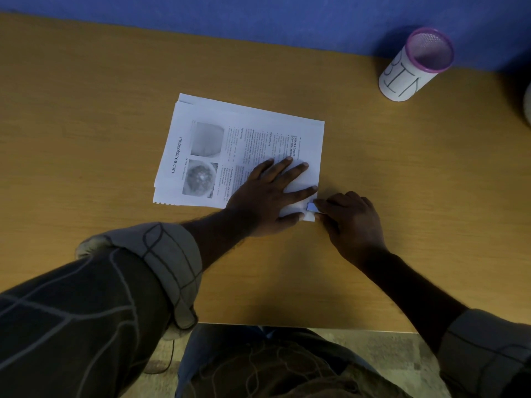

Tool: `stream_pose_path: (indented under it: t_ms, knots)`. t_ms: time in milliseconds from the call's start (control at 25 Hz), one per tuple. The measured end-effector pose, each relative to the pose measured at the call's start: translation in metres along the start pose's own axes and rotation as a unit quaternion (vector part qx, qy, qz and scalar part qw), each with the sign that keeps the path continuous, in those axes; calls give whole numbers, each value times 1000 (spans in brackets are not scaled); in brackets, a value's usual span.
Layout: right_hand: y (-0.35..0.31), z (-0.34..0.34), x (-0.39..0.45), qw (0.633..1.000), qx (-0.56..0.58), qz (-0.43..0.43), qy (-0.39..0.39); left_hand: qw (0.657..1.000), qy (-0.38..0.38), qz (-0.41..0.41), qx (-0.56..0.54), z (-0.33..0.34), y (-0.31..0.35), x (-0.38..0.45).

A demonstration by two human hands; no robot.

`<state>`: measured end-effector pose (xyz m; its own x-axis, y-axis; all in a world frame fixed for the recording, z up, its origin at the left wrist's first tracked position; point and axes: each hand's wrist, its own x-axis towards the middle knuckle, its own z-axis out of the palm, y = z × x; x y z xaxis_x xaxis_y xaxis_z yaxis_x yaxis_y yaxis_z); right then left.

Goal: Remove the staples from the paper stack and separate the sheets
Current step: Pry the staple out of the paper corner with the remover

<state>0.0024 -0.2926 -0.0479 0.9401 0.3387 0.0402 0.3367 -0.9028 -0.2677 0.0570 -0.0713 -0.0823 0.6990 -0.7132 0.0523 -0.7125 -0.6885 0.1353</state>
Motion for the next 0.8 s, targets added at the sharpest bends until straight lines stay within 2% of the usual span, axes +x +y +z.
stream_pose_path:
  t_ms: [440, 800]
  knots:
    - [-1, -3, 3, 1000, -3, -15, -12, 1000, 1, -6, -8, -1, 1, 1]
    - [-7, -3, 3, 1000, 8, -8, 12, 1000, 2, -8, -13, 0, 1, 2]
